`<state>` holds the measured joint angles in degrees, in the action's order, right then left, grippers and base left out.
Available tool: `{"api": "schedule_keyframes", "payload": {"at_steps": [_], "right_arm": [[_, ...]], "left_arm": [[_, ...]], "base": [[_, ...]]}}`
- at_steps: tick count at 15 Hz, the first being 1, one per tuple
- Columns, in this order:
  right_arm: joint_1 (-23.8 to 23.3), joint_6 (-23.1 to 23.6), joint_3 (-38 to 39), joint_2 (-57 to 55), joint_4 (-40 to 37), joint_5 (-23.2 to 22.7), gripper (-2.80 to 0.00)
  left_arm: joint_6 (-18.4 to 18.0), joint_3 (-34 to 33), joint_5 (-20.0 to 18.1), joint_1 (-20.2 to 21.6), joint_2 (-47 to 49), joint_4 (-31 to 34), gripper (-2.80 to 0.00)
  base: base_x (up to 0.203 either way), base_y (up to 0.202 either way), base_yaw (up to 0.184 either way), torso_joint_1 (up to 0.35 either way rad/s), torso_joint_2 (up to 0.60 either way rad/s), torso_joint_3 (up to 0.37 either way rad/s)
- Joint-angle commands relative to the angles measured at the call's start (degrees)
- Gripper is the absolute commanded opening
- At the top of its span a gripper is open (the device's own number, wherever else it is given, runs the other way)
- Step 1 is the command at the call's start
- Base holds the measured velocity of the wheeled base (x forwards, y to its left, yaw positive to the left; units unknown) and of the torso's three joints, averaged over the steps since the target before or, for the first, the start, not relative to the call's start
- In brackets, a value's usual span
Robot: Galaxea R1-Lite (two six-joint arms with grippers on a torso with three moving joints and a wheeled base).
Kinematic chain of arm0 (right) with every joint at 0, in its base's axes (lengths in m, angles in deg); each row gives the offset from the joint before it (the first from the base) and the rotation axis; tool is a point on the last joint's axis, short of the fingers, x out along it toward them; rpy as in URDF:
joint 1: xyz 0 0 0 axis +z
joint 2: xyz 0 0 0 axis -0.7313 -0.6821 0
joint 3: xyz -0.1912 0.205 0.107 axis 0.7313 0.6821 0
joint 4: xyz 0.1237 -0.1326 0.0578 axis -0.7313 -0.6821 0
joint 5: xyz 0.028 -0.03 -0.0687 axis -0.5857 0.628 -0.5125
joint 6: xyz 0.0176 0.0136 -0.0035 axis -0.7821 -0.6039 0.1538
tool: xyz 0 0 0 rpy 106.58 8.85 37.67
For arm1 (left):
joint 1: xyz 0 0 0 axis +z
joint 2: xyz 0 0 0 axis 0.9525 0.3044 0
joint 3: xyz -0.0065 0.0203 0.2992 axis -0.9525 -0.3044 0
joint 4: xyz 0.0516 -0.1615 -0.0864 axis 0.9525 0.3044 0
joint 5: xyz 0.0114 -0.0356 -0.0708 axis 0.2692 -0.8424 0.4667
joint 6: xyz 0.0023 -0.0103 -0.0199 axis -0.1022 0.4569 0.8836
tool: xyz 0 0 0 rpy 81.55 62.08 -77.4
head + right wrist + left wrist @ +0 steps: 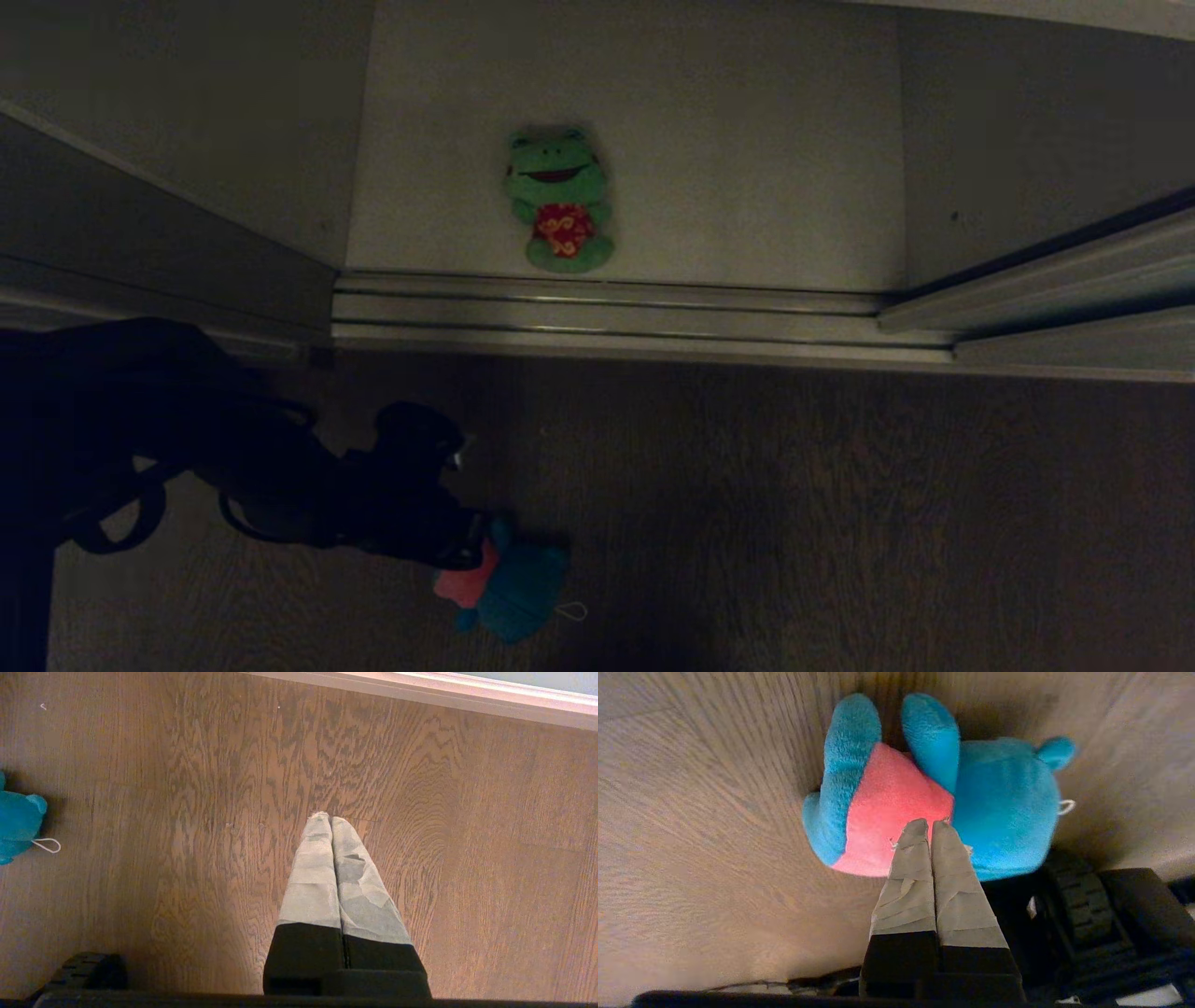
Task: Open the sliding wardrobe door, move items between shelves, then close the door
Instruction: Place the blue doll on the higher shelf
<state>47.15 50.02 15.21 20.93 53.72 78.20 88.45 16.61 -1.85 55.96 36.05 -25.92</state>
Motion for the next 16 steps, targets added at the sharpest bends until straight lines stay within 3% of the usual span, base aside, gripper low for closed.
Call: {"api": "schedule_keyframes", "payload": {"at_steps": [1, 3, 7, 14, 16], "right_arm": [[0.0, 0.0, 0.0, 0.2, 0.0, 0.0, -2.80], [0.0, 0.0, 0.0, 0.2, 0.0, 0.0, -2.80], [0.0, 0.0, 0.0, 0.2, 0.0, 0.0, -2.80], [0.0, 0.0, 0.0, 0.2, 0.0, 0.0, -2.80], [0.0, 0.0, 0.0, 0.2, 0.0, 0.0, -2.80]], "left_arm": [[0.1, 1.0, 1.4, -0.1, 2.4, -0.3, 0.00], [0.0, 1.6, 1.7, -0.1, 3.0, -0.5, 0.00], [0.3, 2.0, 2.1, -0.2, 4.9, -6.7, 0.00], [-0.3, 3.7, 2.1, -0.1, 9.3, -9.3, 0.00], [-0.3, 5.0, 2.1, -0.1, 11.5, -13.6, 0.00]], "base": [[0.000, 0.000, 0.000, 0.000, 0.00, 0.000], [0.000, 0.000, 0.000, 0.000, 0.00, 0.000], [0.000, 0.000, 0.000, 0.000, 0.00, 0.000], [0.000, 0.000, 0.000, 0.000, 0.00, 0.000], [0.000, 0.000, 0.000, 0.000, 0.00, 0.000]]}}
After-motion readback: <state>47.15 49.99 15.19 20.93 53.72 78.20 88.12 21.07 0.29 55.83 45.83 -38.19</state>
